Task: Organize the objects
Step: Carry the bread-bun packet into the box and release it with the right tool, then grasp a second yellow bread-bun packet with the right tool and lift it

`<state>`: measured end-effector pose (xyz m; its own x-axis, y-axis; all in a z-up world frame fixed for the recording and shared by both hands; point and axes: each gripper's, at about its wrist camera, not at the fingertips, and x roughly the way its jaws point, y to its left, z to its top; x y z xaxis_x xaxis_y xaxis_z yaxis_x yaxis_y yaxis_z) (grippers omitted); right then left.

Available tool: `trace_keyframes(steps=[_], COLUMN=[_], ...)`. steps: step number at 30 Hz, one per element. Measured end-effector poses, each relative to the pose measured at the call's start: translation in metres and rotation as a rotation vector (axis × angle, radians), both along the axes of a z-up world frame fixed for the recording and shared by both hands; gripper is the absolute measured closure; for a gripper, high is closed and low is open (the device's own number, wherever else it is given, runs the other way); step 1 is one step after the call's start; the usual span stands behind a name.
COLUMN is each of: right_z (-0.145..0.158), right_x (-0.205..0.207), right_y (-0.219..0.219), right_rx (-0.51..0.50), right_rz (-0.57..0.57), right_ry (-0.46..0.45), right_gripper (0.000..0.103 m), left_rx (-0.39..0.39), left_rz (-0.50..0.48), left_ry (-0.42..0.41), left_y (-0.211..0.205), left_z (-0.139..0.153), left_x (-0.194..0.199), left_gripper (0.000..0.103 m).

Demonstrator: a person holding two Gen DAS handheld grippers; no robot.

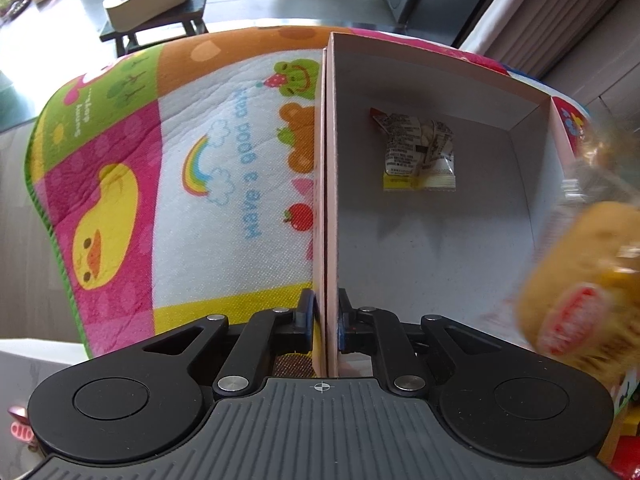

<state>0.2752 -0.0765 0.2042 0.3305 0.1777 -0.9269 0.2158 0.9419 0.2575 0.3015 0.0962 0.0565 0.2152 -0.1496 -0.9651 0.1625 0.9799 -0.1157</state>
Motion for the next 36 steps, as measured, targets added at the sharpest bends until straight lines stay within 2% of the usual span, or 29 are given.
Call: trace_keyframes(steps=[3, 5, 9, 16, 20, 24, 29, 32, 36], right_z=[0.004, 0.006, -0.004, -0.034, -0.04, -0.052, -0.088, -0.108, -0.13], right_x=[-0.001, -0.01, -0.037, -0.085, -0.089, -0.065, 0.0, 0.034, 0.058], right_y=[-0.006, -0.018, -0.054, -0.124, -0.164, -0.198, -0.237, -0.262, -0.294], right_rx=[-0.042, -0.066, -0.145, -0.216, -0.256, -0.261, -0.196, -0.115, 0.034], right_rz=[0.011, 0.005, -0.016, -0.066, -0.074, -0.04, -0.011, -0.079, -0.219], right_ry=[-0.017, -0.026, 0.0, 0.08, 0.075, 0.041, 0.02, 0.034, 0.077], right_gripper=[0.042, 0.034, 0.03, 0.029, 0.021, 0.018, 0.016, 0.016, 0.016], left_rx=[0.012, 0.022, 0.056, 0.089, 0.118, 0.159, 0.197, 0.209, 0.226], left_rz=[0.005, 0.004, 0.009, -0.022, -0.02, -0.042, -0.023, -0.019, -0.004], left_ry=[-0.004, -0.007, -0.012, -0.025, -0.026, -0.036, -0.037, -0.033, -0.016], left_y=[-0.002, -0.004, -0.01, -0.03, -0.043, -0.054, -0.059, -0.06, -0.062], left_z=[0.0, 0.0, 0.0, 0.002, 0.002, 0.0, -0.004, -0.005, -0.005], left_x=[0.0, -0.001, 0.0, -0.004, -0.005, -0.005, -0.003, -0.003, -0.001], left_gripper=[0.092, 0.092, 0.092, 0.092, 0.092, 0.092, 0.092, 0.092, 0.092])
